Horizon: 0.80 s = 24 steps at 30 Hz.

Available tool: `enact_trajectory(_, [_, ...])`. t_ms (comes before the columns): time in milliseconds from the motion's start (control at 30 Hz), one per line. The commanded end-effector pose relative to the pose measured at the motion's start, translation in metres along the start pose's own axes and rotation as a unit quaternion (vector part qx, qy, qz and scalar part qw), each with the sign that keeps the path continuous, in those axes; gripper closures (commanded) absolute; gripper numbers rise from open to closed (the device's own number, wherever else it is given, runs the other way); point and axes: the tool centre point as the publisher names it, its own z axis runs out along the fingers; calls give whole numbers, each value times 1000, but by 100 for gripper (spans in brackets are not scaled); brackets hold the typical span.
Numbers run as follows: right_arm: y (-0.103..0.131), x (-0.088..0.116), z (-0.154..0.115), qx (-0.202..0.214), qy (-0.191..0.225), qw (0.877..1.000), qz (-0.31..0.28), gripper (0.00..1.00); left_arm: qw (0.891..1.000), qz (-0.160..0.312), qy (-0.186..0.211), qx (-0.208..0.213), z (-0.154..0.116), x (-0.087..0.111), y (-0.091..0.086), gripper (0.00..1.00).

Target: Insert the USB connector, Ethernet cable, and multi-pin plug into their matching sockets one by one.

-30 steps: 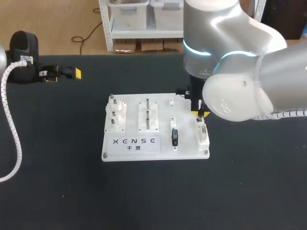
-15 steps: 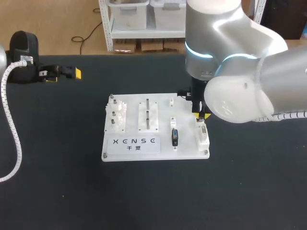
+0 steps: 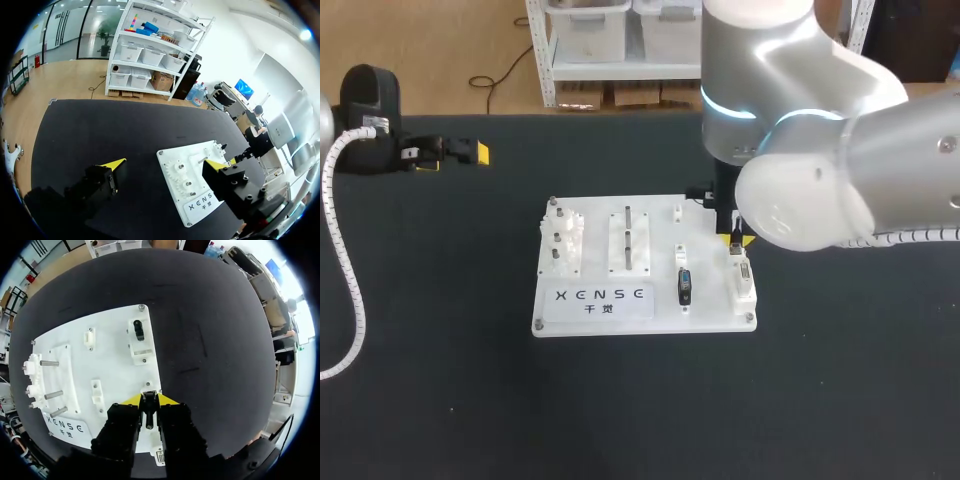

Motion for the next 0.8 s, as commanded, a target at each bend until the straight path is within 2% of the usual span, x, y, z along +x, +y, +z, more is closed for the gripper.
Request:
enact_trajectory(33, [2,1,2,1,1,1000,0,100,1000,0,0,0,0,0,0,0])
enact_trajectory(800, [-4,1,7,3,5,1000,9,100,1000,0,0,0,0,0,0,0])
